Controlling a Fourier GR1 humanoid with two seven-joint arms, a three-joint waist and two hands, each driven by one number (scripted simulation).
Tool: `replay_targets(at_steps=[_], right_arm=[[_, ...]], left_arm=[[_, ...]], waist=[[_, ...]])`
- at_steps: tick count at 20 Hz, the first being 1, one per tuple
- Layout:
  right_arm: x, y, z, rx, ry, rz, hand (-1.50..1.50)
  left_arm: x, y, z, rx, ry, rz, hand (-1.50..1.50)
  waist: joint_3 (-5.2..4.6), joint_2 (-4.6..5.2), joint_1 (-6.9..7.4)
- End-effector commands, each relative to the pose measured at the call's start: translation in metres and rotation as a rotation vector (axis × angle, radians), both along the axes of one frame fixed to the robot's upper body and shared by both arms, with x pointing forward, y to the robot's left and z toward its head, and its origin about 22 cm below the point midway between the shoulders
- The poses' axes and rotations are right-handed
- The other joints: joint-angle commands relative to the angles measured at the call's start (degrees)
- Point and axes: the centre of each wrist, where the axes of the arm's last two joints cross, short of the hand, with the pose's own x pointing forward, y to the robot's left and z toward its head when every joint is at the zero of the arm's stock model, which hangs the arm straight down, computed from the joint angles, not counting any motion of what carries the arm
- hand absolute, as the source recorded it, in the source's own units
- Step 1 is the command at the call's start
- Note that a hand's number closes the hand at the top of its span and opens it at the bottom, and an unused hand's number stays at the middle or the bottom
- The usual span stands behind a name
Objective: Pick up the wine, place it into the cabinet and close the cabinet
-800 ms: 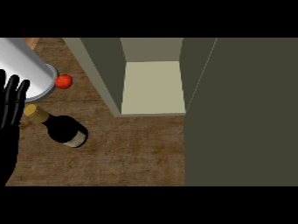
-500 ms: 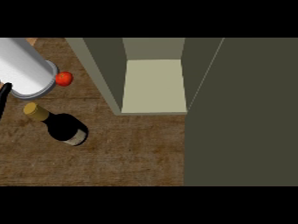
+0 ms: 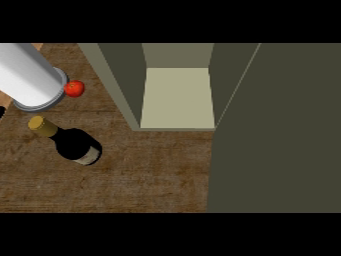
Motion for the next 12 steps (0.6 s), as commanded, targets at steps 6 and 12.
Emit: replay_targets(at_steps=[6,12], right_arm=[[-0.014,0.006,0.04,-0.003,0.003,0.018,-1.5],[-0.02,0.016,0.073,-0.014,0.017,0.042,-1.5]], left_arm=[[-0.031,-0.01,0.048,-0.043,0.041,-0.019,-1.5],[-0.032,0.009,0.052,-0.025,0.063,0.0,-1.5]], waist=[[0.01,0.05,0.12],[-0.05,-0.04,0.23]])
